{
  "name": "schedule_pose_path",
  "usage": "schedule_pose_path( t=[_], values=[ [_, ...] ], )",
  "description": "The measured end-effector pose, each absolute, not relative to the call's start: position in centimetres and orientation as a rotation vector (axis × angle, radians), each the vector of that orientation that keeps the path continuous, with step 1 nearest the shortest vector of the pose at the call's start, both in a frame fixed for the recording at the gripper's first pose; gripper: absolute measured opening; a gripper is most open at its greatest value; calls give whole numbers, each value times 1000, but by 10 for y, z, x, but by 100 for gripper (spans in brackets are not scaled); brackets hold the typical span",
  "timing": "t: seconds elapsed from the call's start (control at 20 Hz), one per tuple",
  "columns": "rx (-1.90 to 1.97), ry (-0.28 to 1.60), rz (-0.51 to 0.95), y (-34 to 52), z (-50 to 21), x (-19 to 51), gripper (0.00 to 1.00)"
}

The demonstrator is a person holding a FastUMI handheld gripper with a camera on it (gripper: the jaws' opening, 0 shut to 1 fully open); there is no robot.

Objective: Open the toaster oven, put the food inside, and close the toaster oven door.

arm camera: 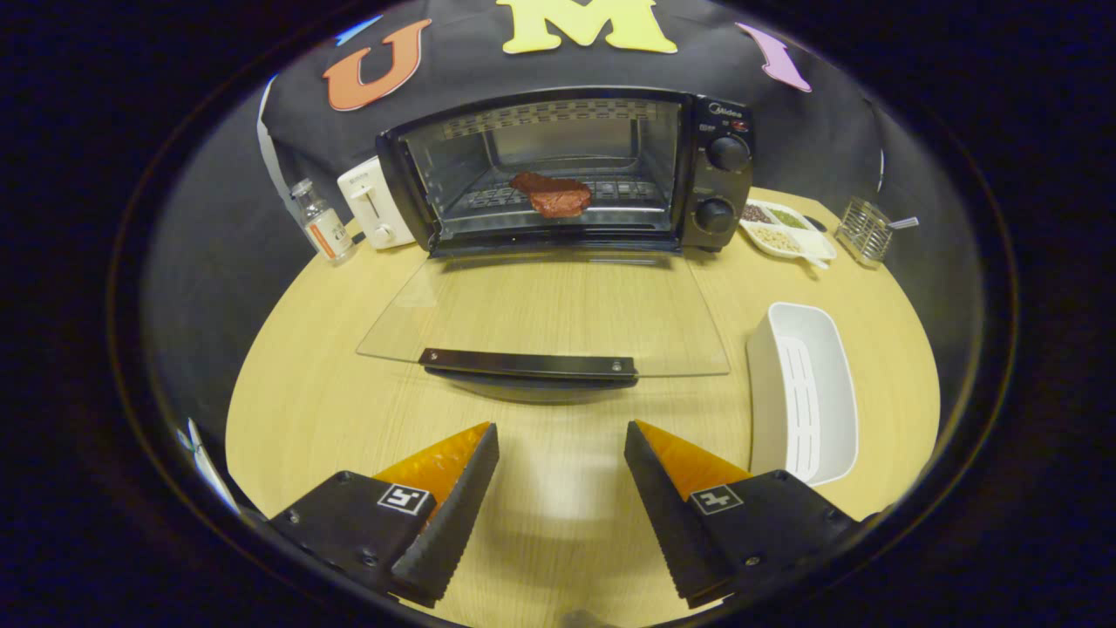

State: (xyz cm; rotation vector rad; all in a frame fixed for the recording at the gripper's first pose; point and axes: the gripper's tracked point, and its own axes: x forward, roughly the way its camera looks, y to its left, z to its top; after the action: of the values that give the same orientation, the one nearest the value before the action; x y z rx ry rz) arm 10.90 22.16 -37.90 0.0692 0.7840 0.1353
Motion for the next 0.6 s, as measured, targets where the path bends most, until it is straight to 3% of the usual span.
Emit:
schedule_pose_path(
  t=[0.6],
  values=[
    [53,822,144,232,-393,131,94]
  ],
)
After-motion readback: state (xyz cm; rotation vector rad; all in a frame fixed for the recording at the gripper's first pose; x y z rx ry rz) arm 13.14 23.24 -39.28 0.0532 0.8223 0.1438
